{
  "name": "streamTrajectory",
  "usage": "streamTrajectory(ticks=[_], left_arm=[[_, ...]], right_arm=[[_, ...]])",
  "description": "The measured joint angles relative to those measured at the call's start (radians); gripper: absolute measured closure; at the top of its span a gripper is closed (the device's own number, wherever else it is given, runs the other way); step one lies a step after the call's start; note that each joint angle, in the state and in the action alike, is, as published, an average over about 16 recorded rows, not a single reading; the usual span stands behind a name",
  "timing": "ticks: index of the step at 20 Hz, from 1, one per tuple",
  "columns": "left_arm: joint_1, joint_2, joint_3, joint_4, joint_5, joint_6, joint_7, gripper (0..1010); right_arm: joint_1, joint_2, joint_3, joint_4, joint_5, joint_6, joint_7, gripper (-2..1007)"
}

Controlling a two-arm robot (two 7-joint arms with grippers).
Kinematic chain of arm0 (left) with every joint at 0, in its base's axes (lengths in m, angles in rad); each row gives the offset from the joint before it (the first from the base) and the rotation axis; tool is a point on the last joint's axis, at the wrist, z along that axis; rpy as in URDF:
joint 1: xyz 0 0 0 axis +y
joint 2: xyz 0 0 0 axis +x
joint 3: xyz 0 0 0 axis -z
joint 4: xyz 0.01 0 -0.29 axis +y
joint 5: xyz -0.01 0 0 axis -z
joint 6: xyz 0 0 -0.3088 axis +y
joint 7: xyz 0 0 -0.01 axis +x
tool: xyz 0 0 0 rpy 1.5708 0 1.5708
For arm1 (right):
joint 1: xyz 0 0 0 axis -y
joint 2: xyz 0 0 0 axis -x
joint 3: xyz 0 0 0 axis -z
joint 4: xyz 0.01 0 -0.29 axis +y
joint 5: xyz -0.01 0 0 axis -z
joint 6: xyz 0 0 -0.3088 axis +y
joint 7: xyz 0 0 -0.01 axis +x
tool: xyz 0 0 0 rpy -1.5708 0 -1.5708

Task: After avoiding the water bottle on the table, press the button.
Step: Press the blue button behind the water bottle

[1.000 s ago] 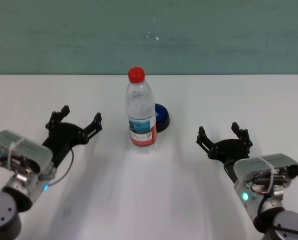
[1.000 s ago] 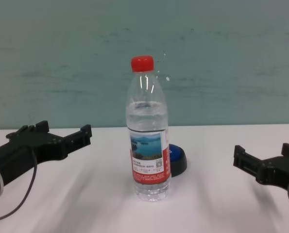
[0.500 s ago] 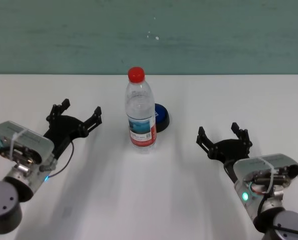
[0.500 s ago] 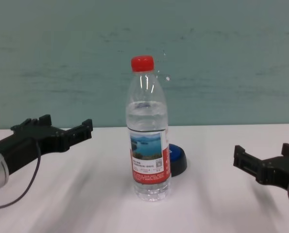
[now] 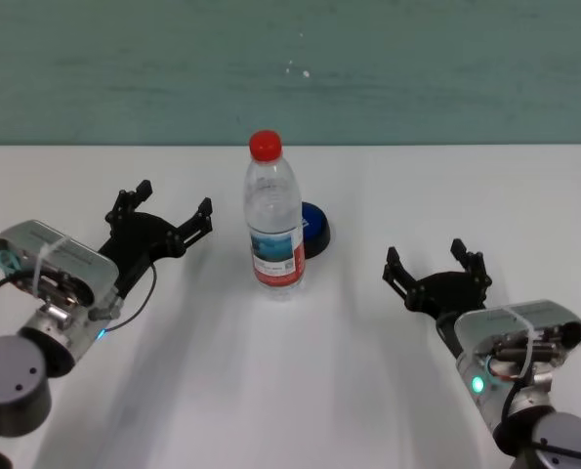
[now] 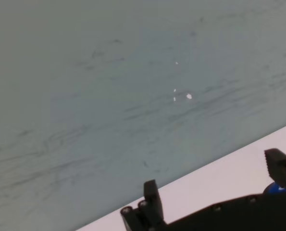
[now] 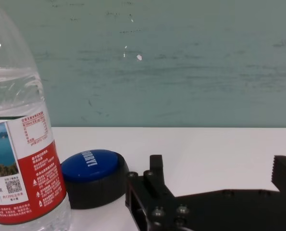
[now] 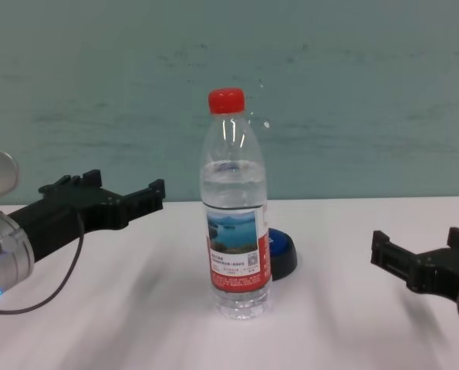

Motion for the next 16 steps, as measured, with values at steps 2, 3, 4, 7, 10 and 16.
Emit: streamTrajectory(ticks=[2,3,4,7,10,16], left_arm=[[-0.007,0.000,0.005,0.005,0.000,-0.002,-0.003,0],[-0.010,0.001,0.008,0.008,0.001,-0.003,-0.004,0],[-0.013,0.001,0.010,0.010,0.001,-0.004,-0.005,0],[-0.022,0.002,0.018,0.017,0.003,-0.007,-0.007,0],[-0.030,0.003,0.023,0.023,0.006,-0.010,-0.009,0],[-0.046,0.008,0.035,0.037,0.014,-0.015,-0.012,0]], right_arm=[[0.000,0.000,0.000,0.000,0.000,0.000,0.000,1],[0.000,0.000,0.000,0.000,0.000,0.000,0.000,1],[0.000,0.000,0.000,0.000,0.000,0.000,0.000,1],[0.000,0.000,0.000,0.000,0.000,0.000,0.000,1],[0.000,0.000,0.000,0.000,0.000,0.000,0.000,1],[0.000,0.000,0.000,0.000,0.000,0.000,0.000,1]])
